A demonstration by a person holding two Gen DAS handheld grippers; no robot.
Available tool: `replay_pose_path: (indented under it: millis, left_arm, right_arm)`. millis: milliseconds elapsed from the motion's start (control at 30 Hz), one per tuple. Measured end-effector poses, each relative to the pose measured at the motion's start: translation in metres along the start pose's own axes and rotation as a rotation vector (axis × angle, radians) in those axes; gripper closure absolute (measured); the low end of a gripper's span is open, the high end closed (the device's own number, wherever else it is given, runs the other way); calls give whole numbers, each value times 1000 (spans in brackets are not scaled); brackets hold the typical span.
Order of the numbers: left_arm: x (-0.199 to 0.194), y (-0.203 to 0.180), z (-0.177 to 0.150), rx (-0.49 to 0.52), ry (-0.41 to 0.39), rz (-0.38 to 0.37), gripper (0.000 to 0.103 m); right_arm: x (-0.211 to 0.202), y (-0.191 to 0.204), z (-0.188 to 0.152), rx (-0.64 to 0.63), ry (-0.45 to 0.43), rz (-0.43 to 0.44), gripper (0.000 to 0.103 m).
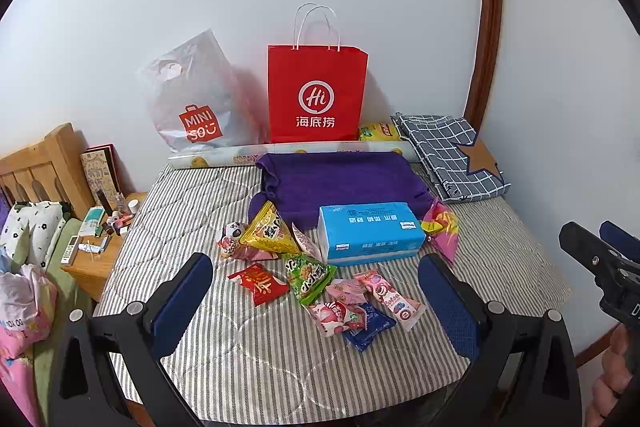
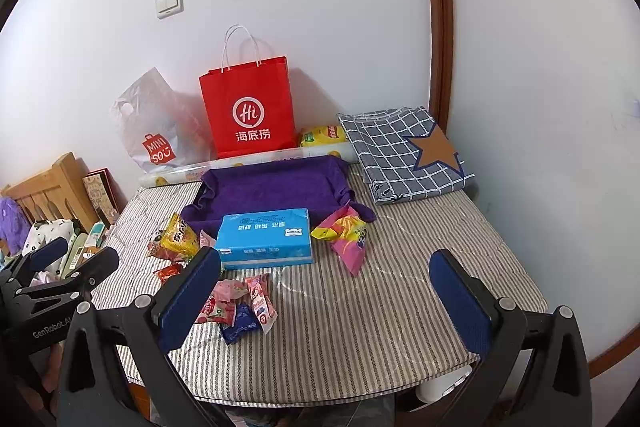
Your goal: Organize snacks
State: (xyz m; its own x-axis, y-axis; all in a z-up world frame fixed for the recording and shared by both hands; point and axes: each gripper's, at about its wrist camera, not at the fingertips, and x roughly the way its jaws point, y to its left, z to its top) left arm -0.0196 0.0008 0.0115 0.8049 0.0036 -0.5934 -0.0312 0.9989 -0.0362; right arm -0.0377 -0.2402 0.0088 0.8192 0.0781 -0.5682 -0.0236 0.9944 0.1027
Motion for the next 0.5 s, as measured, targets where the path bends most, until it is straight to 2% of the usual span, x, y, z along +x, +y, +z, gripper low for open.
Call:
replay_pose_path:
  millis: [500]
  left_arm:
    - [0,-3,-2,2,1,1,0]
  right_arm:
    - [1,1,-3,3,3,3,0]
